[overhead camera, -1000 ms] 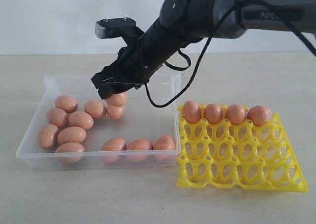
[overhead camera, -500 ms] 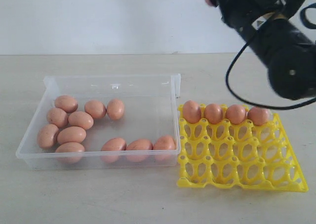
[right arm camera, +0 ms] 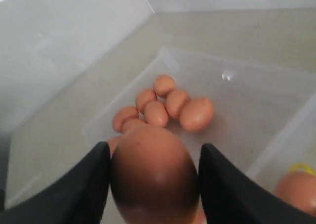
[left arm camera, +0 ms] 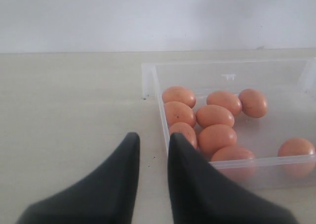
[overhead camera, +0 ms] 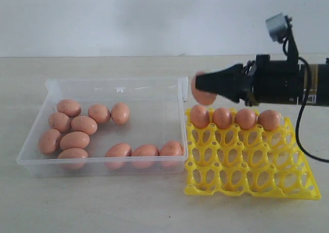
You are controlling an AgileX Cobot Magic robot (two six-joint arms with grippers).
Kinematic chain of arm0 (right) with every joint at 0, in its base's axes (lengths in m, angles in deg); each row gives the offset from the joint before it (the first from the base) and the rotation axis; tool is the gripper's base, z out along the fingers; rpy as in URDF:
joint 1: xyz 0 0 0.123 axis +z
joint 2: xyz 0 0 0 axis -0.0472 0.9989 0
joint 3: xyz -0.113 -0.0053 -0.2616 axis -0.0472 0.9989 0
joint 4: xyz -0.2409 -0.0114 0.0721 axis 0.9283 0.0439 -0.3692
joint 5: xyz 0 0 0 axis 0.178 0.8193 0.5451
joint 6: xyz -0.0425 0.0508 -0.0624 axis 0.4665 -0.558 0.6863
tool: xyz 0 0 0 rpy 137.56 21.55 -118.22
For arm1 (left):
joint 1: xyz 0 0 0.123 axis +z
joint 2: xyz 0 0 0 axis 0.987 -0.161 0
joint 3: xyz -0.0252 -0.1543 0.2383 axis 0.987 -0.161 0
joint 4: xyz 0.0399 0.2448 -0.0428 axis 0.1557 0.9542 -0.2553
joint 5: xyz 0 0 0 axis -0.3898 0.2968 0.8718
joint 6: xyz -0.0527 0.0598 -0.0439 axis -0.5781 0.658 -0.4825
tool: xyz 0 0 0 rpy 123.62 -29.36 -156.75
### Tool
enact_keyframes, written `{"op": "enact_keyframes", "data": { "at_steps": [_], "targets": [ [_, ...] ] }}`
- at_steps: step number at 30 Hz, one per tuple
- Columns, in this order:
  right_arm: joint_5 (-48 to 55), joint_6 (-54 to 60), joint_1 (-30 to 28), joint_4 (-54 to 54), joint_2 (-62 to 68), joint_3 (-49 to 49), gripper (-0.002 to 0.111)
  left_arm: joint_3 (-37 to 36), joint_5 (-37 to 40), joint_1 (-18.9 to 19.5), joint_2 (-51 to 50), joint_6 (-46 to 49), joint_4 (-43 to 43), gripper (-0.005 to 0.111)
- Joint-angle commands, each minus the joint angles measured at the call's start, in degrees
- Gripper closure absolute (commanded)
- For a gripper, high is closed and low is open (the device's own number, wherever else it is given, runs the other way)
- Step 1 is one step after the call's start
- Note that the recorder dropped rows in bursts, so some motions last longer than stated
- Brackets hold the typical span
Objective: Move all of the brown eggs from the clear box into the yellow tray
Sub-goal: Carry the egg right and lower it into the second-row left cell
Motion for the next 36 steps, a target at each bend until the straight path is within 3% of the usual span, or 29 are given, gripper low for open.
{"op": "enact_keyframes", "data": {
  "at_steps": [1, 7, 22, 36],
  "targets": [
    [8.94, 4.99, 1.5, 1.03, -0.24, 2.31, 0.109, 0.15, -0.07, -0.19, 0.11, -0.55, -0.34, 0.085],
    [12.21, 7.53, 1.63, 1.22, 1.25, 2.67, 0.109, 0.15, -0.07, -0.19, 0.11, -0.55, -0.34, 0.085],
    [8.17, 15.29, 1.63, -2.75, 9.91, 2.67, 0.109, 0.15, -0.07, -0.19, 0.11, -0.55, -0.34, 0.085],
    [15.35, 25.21, 7.24, -11.24, 9.91, 2.67, 0.109, 0.15, -0.07, -0.19, 0.11, -0.55, -0.34, 0.085]
  ]
}}
